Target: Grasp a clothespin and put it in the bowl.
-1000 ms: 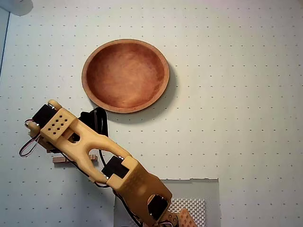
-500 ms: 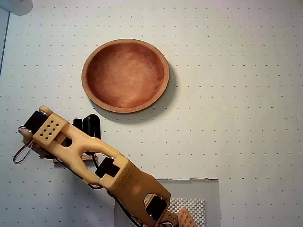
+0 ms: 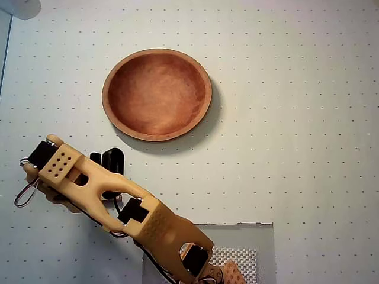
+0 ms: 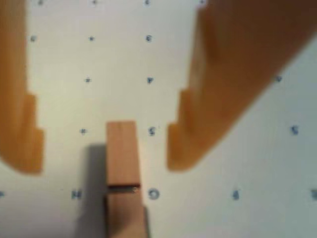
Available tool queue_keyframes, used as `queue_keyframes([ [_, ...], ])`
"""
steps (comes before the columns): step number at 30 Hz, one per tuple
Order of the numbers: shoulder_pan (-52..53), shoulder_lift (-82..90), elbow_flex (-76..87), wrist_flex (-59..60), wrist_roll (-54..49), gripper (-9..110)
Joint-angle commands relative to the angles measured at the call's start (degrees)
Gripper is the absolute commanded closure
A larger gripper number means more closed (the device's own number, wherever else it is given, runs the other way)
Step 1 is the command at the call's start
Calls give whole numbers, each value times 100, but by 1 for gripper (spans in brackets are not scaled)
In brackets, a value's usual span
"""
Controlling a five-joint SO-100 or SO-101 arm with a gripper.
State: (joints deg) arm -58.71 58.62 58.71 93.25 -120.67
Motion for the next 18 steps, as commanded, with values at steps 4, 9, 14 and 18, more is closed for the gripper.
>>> queue_keyframes([
  [4, -9, 114, -360, 18, 26, 78],
  [9, -9, -132, -404, 9, 18, 78],
  [14, -9, -325, -413, 9, 18, 78],
  [18, -9, -439, -413, 9, 18, 78],
])
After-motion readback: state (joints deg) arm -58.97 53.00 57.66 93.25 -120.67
